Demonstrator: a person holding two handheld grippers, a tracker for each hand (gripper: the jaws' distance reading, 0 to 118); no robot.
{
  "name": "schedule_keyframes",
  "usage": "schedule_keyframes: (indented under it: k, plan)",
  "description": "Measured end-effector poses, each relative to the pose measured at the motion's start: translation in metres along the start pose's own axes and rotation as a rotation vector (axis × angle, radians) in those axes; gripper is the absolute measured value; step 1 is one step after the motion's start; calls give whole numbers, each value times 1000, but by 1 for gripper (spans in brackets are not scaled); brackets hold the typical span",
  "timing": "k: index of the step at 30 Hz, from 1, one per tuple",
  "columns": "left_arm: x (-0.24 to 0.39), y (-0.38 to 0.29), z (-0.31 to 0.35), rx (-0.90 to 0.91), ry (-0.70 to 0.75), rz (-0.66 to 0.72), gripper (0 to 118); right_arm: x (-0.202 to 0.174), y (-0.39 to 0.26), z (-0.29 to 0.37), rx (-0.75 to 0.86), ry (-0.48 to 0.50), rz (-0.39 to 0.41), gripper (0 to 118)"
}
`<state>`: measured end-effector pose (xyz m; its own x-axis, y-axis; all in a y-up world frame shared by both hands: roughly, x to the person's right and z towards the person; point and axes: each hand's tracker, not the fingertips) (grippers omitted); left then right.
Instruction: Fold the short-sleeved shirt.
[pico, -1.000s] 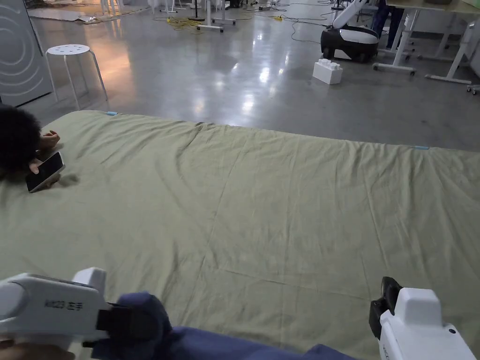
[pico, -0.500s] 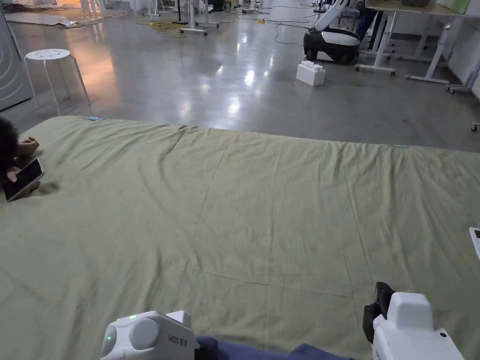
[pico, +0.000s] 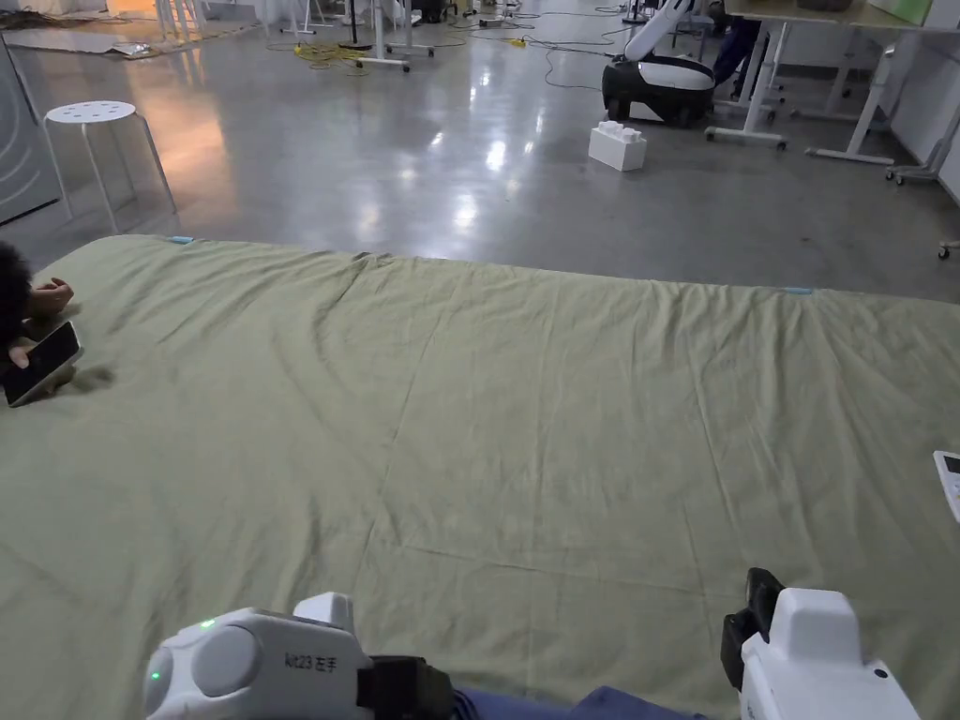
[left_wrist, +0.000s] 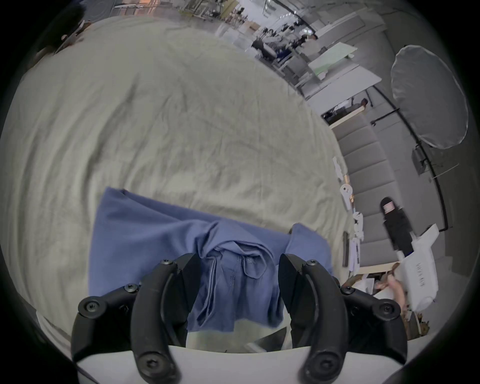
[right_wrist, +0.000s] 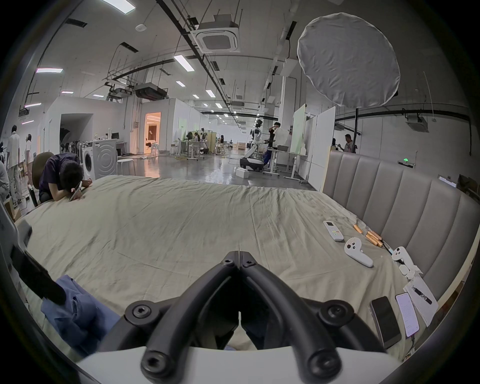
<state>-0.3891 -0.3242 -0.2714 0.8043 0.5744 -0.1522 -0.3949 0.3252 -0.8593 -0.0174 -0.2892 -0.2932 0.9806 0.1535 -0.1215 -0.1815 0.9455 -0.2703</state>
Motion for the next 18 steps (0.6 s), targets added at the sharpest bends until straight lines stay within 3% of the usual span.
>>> schedule_keyframes:
  k: [5,6,8,9,13,18]
  plan:
    - [-8,2,15,68,58,-56,62,1,0,1,1,2,-7,0]
    - [-9,0,11,59,91,-58,57,1,-1,1,0,2,-9,0]
    - [-5,-8,0,8,130,-78,26,1,-2,1,-4,2,-12,0]
    - [-4,-12,-8,-17,145,-90,22,2,-2,1,-4,2,-14,0]
    - [-1,-32,-42,-125,202,-150,16,3,-4,1,-11,-2,-18,0]
    - [18,-45,-56,-127,134,-170,16,6,-6,2,-15,-6,-16,0]
